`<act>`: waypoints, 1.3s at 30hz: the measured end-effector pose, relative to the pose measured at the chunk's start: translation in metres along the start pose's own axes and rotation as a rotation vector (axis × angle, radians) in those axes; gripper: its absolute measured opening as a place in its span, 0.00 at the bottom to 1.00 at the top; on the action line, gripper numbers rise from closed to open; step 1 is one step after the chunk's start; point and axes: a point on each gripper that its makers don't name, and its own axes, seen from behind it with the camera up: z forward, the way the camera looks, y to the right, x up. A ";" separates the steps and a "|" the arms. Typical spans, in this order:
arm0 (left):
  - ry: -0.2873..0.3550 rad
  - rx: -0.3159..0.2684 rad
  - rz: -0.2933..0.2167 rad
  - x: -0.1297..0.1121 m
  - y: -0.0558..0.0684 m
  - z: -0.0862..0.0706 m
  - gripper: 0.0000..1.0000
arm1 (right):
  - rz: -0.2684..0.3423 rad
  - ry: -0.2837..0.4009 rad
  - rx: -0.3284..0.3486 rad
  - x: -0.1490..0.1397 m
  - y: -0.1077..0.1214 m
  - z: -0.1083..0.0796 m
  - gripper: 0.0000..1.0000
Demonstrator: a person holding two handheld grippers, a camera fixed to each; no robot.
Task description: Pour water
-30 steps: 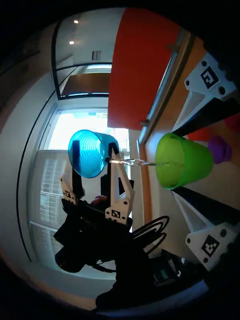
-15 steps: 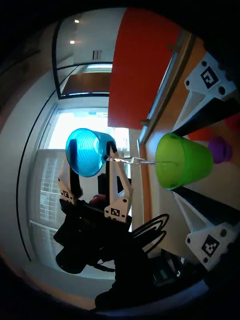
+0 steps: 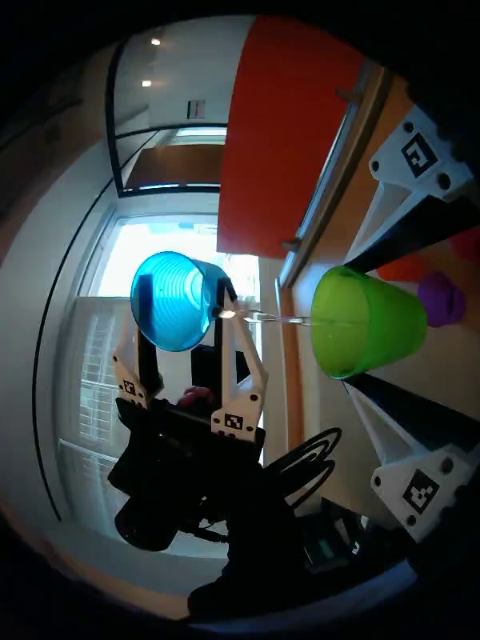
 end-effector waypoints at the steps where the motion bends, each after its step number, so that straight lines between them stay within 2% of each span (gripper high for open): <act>1: 0.000 0.001 0.006 0.000 -0.001 0.000 0.85 | -0.001 0.001 0.000 0.000 0.000 0.000 0.91; 9: -0.007 0.001 0.057 0.000 -0.002 0.001 0.85 | -0.002 0.001 -0.004 0.001 0.002 0.000 0.91; 24: 0.000 0.007 0.120 0.007 -0.008 0.002 0.85 | -0.007 0.002 -0.002 0.001 0.001 0.000 0.91; 39: 0.007 0.009 0.180 0.011 -0.004 0.002 0.85 | -0.010 0.004 -0.009 0.000 0.004 -0.002 0.91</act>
